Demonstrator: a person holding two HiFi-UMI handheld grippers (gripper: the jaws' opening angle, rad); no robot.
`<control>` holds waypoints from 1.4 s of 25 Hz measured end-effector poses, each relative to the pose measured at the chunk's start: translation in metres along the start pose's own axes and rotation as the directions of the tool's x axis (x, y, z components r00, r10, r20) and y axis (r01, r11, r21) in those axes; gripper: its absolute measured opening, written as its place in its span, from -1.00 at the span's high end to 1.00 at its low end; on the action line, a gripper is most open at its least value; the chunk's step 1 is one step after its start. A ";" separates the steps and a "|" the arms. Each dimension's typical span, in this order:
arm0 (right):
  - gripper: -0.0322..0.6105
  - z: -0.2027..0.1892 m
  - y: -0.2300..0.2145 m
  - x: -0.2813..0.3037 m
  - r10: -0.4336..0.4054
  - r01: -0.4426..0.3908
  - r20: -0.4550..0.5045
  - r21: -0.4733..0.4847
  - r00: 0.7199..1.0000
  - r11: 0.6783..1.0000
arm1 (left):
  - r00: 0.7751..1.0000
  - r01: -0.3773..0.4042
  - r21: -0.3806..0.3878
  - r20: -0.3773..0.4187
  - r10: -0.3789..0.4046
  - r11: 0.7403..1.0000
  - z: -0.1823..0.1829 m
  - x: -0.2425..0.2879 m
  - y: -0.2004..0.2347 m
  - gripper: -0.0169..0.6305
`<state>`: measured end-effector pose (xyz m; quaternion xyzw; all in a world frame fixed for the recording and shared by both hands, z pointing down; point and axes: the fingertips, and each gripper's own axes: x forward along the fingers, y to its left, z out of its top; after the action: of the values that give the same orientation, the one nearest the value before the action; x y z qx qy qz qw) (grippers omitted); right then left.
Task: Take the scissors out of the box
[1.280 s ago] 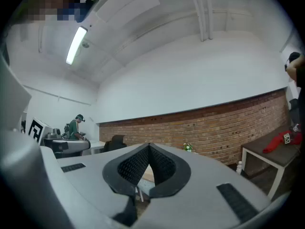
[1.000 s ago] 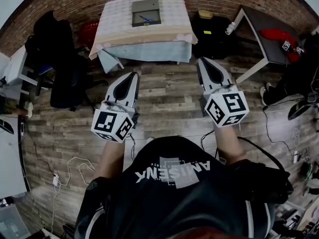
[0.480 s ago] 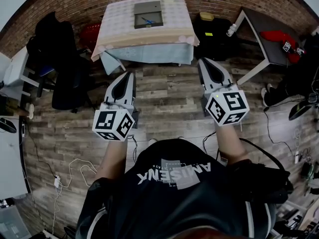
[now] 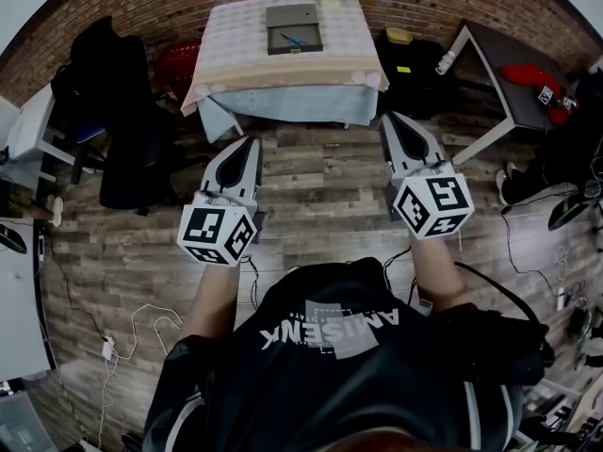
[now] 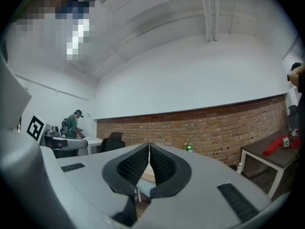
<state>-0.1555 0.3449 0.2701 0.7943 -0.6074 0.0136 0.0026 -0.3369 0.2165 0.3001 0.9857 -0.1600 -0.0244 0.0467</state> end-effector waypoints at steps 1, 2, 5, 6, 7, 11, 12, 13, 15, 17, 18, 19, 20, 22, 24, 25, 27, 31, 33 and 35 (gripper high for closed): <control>0.77 -0.003 0.005 0.004 0.001 -0.001 -0.002 -0.005 1.000 1.000 | 1.000 0.002 0.003 -0.002 -0.002 1.000 -0.003 -0.002 0.007 0.91; 0.77 -0.006 0.010 0.007 0.003 -0.003 -0.007 -0.007 1.000 1.000 | 1.000 0.001 0.003 -0.005 -0.001 1.000 -0.005 -0.004 0.013 0.91; 0.77 -0.017 0.020 0.017 0.000 0.000 -0.027 -0.006 1.000 1.000 | 1.000 0.000 -0.015 -0.018 0.000 1.000 -0.013 -0.005 0.029 0.91; 0.77 -0.018 0.021 0.021 -0.001 0.001 -0.032 -0.008 0.999 1.000 | 1.000 -0.001 -0.024 -0.022 0.001 1.000 -0.016 -0.004 0.033 0.91; 0.77 -0.019 0.022 0.025 0.001 -0.001 -0.035 -0.014 0.999 1.000 | 1.000 -0.002 -0.031 -0.024 0.001 1.000 -0.018 -0.002 0.036 0.91; 0.77 -0.016 0.011 0.050 0.012 -0.013 -0.034 -0.037 0.999 0.999 | 1.000 -0.011 -0.041 -0.025 0.010 0.999 -0.020 0.019 0.048 0.91; 0.77 -0.016 0.005 0.058 0.015 -0.016 -0.032 -0.031 0.999 0.999 | 0.999 -0.016 -0.041 -0.032 0.015 0.999 -0.022 0.026 0.052 0.91; 0.77 -0.017 -0.001 0.066 0.018 -0.019 -0.031 -0.025 0.999 1.000 | 0.999 -0.022 -0.041 -0.040 0.020 0.999 -0.023 0.035 0.054 0.91; 0.77 -0.019 -0.016 0.082 0.025 -0.026 -0.038 -0.017 0.999 1.000 | 0.998 -0.032 -0.044 -0.052 0.030 0.998 -0.027 0.054 0.057 0.91; 0.77 -0.020 -0.035 0.100 0.030 -0.031 -0.043 -0.018 0.999 0.999 | 0.998 -0.041 -0.051 -0.055 0.038 0.998 -0.028 0.077 0.060 0.91; 0.77 -0.020 -0.044 0.110 0.033 -0.034 -0.044 -0.017 0.999 0.999 | 0.997 -0.045 -0.051 -0.057 0.042 0.998 -0.028 0.089 0.062 0.91; 0.77 -0.019 -0.053 0.120 0.037 -0.038 -0.043 -0.013 0.998 0.999 | 0.997 -0.050 -0.050 -0.059 0.047 0.997 -0.028 0.101 0.064 0.91; 0.77 -0.019 -0.062 0.130 0.043 -0.044 -0.043 -0.008 0.998 0.999 | 0.997 -0.055 -0.050 -0.063 0.052 0.997 -0.027 0.114 0.066 0.91; 0.77 -0.018 -0.080 0.150 0.061 -0.061 -0.047 -0.002 0.997 0.998 | 0.996 -0.068 -0.054 -0.069 0.064 0.996 -0.027 0.139 0.069 0.91; 0.77 -0.015 -0.098 0.168 0.078 -0.078 -0.048 0.000 0.996 0.997 | 0.993 -0.096 -0.059 -0.072 0.092 0.994 -0.026 0.162 0.073 0.91; 0.77 -0.014 -0.108 0.176 0.084 -0.084 -0.046 0.004 0.995 0.996 | 0.991 -0.120 -0.063 -0.073 0.115 0.991 -0.026 0.173 0.076 0.91; 0.77 -0.012 -0.127 0.192 0.093 -0.093 -0.040 0.014 0.995 0.996 | 0.985 -0.161 -0.077 -0.075 0.155 0.984 -0.027 0.192 0.080 0.91; 0.77 -0.012 -0.163 0.217 0.122 -0.122 -0.043 0.005 0.992 0.993 | 0.979 -0.186 -0.073 -0.102 0.179 0.980 -0.034 0.235 0.075 0.91; 0.77 -0.016 -0.180 0.229 0.137 -0.137 -0.052 0.006 0.989 0.991 | 0.975 -0.196 -0.053 -0.114 0.189 0.979 -0.036 0.256 0.071 0.91; 0.77 -0.021 -0.196 0.238 0.152 -0.152 -0.056 0.013 0.987 0.988 | 0.972 -0.208 -0.052 -0.124 0.200 0.977 -0.039 0.274 0.066 0.91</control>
<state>0.0953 0.1672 0.2996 0.7450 -0.6658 0.0391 0.0153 -0.0956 0.0700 0.3362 0.9617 -0.2565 0.0339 0.0903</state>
